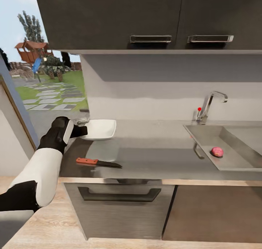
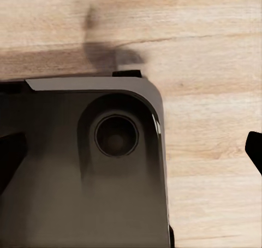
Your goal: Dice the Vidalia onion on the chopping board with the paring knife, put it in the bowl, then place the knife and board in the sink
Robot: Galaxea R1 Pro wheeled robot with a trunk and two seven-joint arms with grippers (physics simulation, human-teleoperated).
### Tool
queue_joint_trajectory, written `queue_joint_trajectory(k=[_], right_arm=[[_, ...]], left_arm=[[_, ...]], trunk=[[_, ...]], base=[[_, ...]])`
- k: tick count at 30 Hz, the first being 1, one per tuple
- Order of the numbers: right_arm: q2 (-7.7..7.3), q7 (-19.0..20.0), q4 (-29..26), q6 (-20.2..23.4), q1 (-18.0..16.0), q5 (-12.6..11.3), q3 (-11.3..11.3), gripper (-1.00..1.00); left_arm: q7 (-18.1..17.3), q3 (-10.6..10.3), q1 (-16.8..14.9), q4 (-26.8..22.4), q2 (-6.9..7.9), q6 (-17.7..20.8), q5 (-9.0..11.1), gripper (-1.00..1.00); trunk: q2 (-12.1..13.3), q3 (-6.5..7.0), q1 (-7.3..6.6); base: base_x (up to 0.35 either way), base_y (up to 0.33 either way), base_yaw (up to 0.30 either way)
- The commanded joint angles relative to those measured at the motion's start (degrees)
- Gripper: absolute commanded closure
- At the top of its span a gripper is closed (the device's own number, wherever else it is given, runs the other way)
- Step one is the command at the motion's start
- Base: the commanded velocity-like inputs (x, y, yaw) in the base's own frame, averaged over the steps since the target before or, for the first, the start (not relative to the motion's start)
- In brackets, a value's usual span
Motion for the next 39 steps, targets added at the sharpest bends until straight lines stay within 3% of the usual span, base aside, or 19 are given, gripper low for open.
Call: queue_joint_trajectory(k=[1, 18, 39], right_arm=[[0.0, 0.16, 0.0, -0.19, 0.0, -0.56, 0.09, -1.0], [-0.01, 0.18, -0.08, -0.3, -0.03, -0.45, 0.1, -1.0], [0.1, 0.1, -0.06, -0.43, 0.01, -0.47, 0.09, -1.0]], left_arm=[[0.16, 0.05, -0.03, -0.05, 0.0, 0.21, 0.13, 1.0], [0.08, -0.01, -0.03, 0.47, -0.01, 0.14, 0.14, 1.0], [0.16, -0.1, -0.03, 0.8, -1.26, 0.15, 0.25, 1.0]], trunk=[[-0.03, -0.05, 0.0], [-0.03, -0.05, 0.0], [-0.03, -0.05, 0.0]], base=[[0.0, 0.242, 0.0], [0.0, 0.053, 0.0], [0.0, 0.0, 0.0]])
